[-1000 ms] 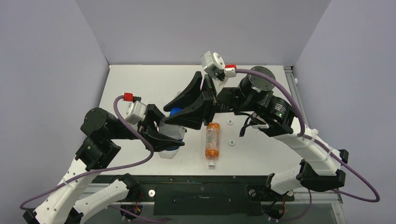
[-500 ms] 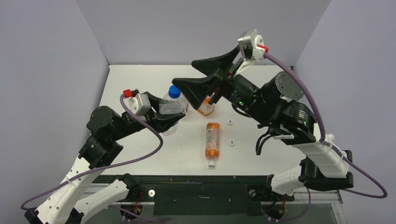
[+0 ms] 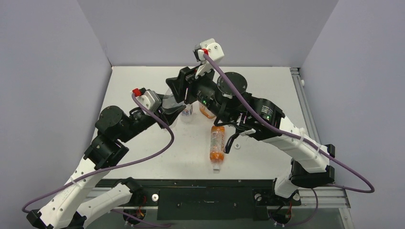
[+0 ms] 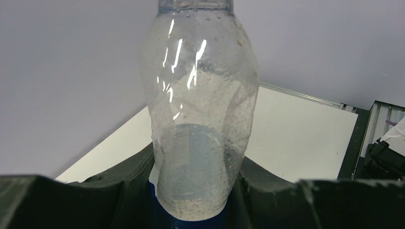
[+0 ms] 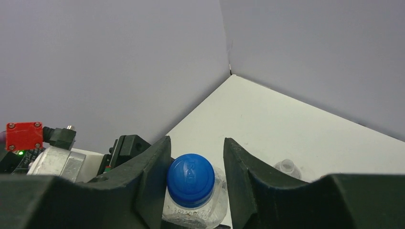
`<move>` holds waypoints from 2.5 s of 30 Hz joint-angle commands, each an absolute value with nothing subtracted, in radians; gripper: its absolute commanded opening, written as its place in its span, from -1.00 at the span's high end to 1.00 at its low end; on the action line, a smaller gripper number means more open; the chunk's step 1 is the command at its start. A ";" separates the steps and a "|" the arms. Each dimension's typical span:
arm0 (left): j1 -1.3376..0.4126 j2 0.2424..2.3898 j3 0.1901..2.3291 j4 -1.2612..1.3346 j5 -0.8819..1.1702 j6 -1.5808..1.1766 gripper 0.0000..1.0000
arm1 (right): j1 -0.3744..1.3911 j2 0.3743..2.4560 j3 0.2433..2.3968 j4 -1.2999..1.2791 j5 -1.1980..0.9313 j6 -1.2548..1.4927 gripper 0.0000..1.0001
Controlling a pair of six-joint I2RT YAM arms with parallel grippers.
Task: Unscrew the bottle caps
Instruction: Unscrew the bottle cap from the plastic bottle.
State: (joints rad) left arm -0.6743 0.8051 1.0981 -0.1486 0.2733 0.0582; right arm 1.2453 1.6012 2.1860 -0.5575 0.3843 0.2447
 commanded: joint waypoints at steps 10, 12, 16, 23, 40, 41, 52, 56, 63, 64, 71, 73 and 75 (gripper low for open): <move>-0.673 0.788 1.107 -0.095 0.264 0.014 1.00 | 1.214 1.569 2.190 -0.531 0.340 0.286 1.00; -0.673 0.786 1.111 -0.089 0.285 -0.020 1.00 | 1.200 1.563 2.185 -0.531 0.282 0.277 1.00; -0.673 0.770 1.111 -0.055 0.451 -0.107 1.00 | 1.148 1.520 2.148 -0.486 -0.051 0.241 1.00; -0.674 0.773 1.149 -0.040 0.892 -0.305 1.00 | 1.087 1.440 2.064 -0.299 -0.692 0.281 1.00; -0.675 0.803 1.168 -0.060 0.916 -0.300 1.00 | 1.062 1.394 2.058 -0.400 -0.642 0.246 0.19; -0.674 0.799 1.163 -0.062 0.868 -0.289 1.00 | 1.072 1.389 2.059 -0.439 -0.502 0.218 -0.07; -0.675 0.794 1.114 -0.107 0.361 -0.068 1.00 | 1.289 1.479 2.221 -0.601 0.461 0.139 -0.59; -0.676 0.798 1.091 -0.126 0.272 -0.029 1.00 | 1.300 1.542 2.263 -0.602 0.537 0.152 -0.61; -0.676 0.792 1.084 -0.115 0.244 -0.005 1.00 | 1.266 1.630 2.334 -0.605 0.489 0.204 -0.35; -0.676 0.792 1.086 -0.115 0.240 -0.005 1.00 | 1.255 1.635 2.334 -0.603 0.479 0.225 -0.32; -0.676 0.788 1.087 -0.106 0.221 -0.005 1.00 | 1.215 1.640 2.292 -0.567 0.396 0.307 -0.04; -0.676 0.787 1.087 -0.102 0.220 -0.005 1.00 | 1.200 1.633 2.275 -0.554 0.365 0.333 0.12; -0.676 0.787 1.087 -0.099 0.216 -0.005 1.00 | 1.184 1.636 2.266 -0.554 0.332 0.361 0.22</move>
State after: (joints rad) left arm -0.6781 0.8001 1.0760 -0.1463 0.2367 -0.0139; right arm 1.2098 1.6623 2.2848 -0.5930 0.3988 0.2916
